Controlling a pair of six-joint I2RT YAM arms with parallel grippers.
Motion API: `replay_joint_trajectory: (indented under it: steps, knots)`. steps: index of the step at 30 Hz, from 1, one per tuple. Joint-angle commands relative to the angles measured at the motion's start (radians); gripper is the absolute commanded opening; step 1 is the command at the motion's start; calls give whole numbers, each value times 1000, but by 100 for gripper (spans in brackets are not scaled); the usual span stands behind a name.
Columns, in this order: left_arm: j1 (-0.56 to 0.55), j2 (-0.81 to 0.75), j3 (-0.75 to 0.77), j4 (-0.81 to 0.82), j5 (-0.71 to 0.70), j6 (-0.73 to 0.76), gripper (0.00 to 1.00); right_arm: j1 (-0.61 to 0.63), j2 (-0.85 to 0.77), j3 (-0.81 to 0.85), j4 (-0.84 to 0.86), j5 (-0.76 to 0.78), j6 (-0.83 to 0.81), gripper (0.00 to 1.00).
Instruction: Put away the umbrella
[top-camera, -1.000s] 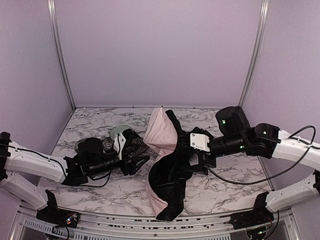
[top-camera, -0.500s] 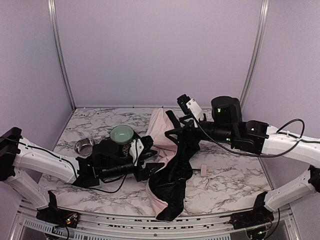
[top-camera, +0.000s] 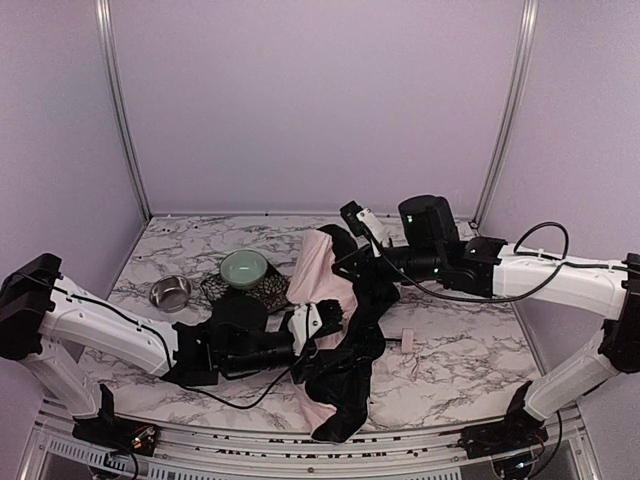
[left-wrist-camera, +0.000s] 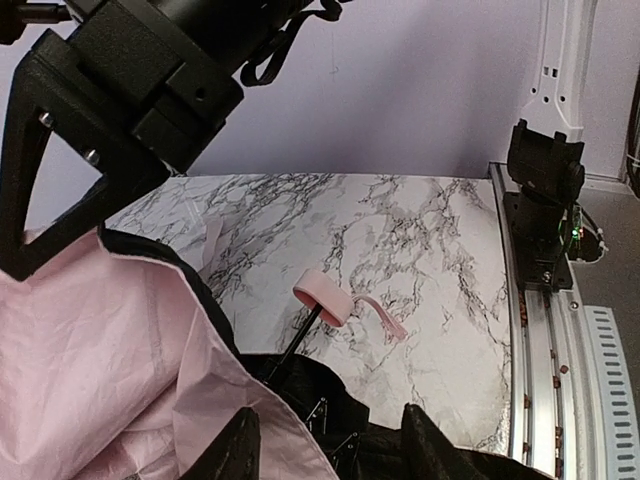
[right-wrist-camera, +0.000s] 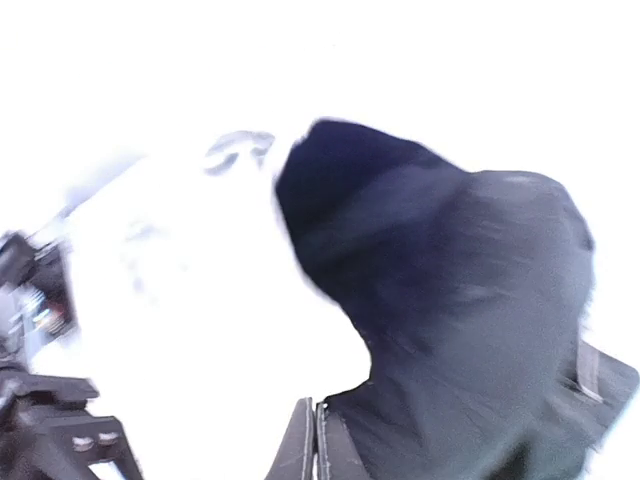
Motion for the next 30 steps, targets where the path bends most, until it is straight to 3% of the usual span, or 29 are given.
replay_joint_trajectory:
  steps: [1,6,13,19,24,30]
  knots:
    - [-16,8,34,-50,45,21,50,-2,28,87,162,-506,-72,0]
    - [-38,-48,30,-71,64,21,55,-51,31,164,418,-772,-16,0]
    - [-85,-133,25,-133,17,47,58,-59,114,249,646,-955,116,0]
    - [-104,-250,-20,-157,91,48,61,-106,79,58,681,-915,94,0]
    - [-104,-373,-104,-206,162,60,63,-112,78,-130,529,-897,7,0]
    - [-87,-557,-207,-223,2,63,64,-40,68,-384,514,-775,-15,0]
